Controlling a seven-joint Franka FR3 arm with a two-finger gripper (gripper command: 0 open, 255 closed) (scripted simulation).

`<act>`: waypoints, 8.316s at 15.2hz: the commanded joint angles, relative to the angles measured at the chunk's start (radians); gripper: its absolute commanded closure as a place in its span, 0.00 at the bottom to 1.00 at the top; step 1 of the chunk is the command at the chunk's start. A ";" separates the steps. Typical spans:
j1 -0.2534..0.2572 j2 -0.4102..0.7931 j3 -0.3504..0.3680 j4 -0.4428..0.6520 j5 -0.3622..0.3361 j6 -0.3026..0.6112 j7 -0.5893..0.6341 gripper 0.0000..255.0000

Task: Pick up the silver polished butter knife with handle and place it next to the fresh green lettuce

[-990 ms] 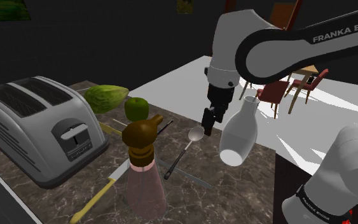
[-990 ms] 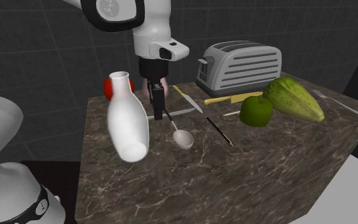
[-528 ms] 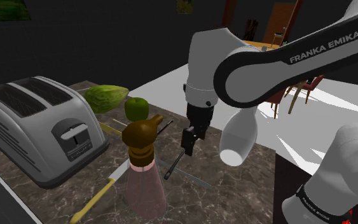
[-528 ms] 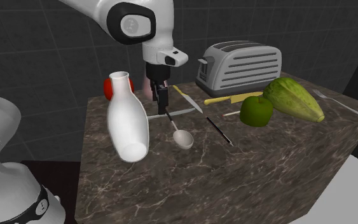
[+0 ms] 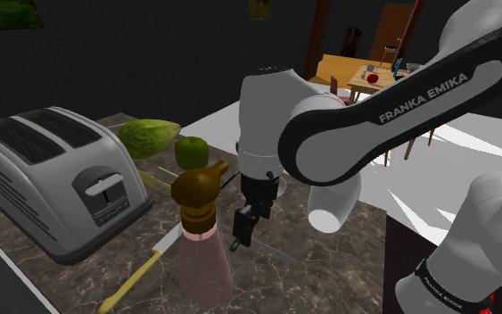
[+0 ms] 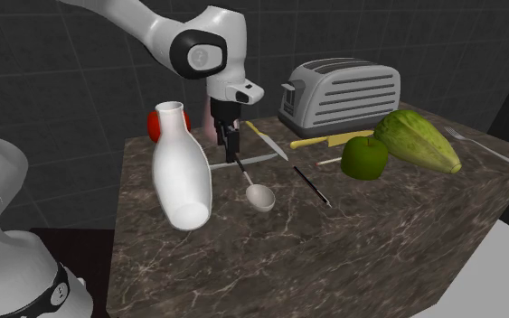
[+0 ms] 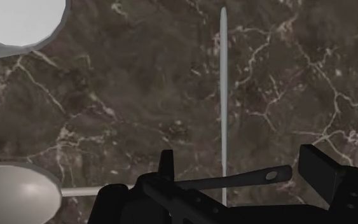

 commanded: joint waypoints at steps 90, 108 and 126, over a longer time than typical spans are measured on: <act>-0.103 0.609 -0.169 1.200 -0.231 -0.633 -0.193 1.00; -0.122 0.598 -0.173 0.939 -0.230 -0.384 -0.197 1.00; -0.123 0.638 -0.180 0.831 -0.242 -0.237 -0.195 1.00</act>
